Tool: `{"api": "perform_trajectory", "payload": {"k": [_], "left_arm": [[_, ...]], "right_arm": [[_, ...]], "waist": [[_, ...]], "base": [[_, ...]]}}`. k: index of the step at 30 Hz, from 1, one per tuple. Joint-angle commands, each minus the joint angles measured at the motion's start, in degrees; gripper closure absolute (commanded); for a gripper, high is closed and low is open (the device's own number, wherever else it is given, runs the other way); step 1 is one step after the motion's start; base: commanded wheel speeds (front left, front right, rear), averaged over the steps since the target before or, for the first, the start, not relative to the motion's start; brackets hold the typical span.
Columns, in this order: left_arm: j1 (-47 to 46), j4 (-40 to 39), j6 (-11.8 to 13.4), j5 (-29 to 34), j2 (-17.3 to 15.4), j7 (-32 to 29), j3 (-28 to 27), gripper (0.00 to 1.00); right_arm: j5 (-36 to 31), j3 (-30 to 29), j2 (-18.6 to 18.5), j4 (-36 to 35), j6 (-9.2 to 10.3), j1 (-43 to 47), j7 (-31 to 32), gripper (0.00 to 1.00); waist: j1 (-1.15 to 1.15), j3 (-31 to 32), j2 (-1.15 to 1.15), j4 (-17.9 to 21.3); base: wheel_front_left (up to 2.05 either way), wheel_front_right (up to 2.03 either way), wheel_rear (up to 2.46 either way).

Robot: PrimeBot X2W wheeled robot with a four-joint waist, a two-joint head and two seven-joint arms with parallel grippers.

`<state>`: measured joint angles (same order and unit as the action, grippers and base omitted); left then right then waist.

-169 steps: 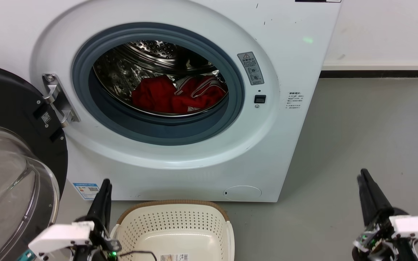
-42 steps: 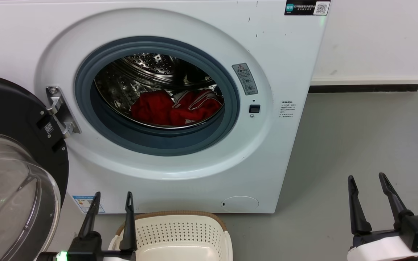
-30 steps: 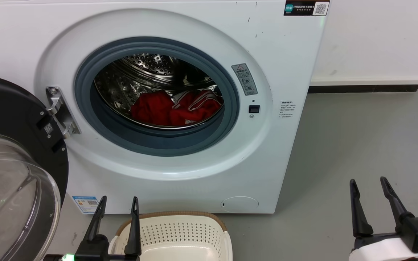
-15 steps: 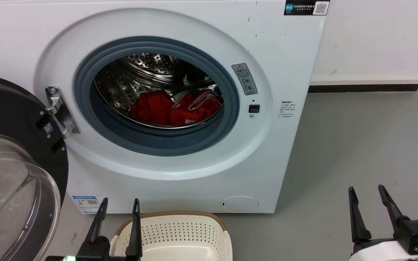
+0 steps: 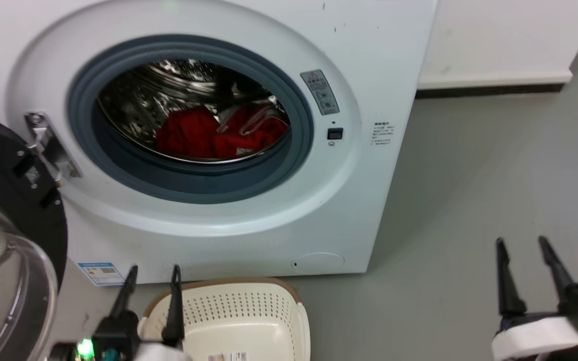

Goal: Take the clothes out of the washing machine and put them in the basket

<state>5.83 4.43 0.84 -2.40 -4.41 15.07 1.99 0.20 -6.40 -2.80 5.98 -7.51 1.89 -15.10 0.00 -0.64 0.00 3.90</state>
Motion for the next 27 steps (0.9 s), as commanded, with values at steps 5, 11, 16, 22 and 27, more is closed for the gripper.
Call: {"api": "perform_trajectory", "payload": {"k": [5, 11, 16, 22, 27], "left_arm": [[-9.82, 4.12, -2.50, 0.67, -3.51, 0.16, -0.92, 0.00], [-24.26, 10.96, -5.20, 0.45, -9.89, 0.16, -2.96, 0.00], [-36.33, 18.14, -6.55, -1.71, -15.49, -0.65, -5.18, 0.00], [-51.73, 26.46, -7.93, -0.72, -21.94, -6.93, -1.13, 0.00], [-63.21, 33.99, -8.24, -4.74, -25.63, -16.61, 5.28, 0.00]], "right_arm": [[1.30, -1.19, -0.07, -1.76, 0.04, -3.58, -0.10, 0.00], [2.82, -1.15, -0.07, -2.64, 0.04, -7.13, -0.11, 0.00], [4.88, -0.54, -0.08, -3.23, 0.05, -9.43, -0.11, 0.00], [8.02, 1.95, -0.06, -4.23, 0.04, -11.22, -0.11, 0.00], [9.53, 4.47, -0.03, -4.78, 0.04, -12.73, -0.11, 0.00]], "waist": [[0.00, -9.20, 0.00, 3.71], [0.00, -17.70, 0.00, 7.45], [0.00, -23.95, 0.00, 10.83], [0.00, -31.01, 0.00, 13.04], [0.00, -35.97, 0.00, 14.70]], "base": [[0.00, 0.00, 0.00], [0.00, 0.00, 0.00], [0.00, 0.00, 0.00], [0.00, 0.00, 0.00], [0.00, 0.00, 0.00]]}}
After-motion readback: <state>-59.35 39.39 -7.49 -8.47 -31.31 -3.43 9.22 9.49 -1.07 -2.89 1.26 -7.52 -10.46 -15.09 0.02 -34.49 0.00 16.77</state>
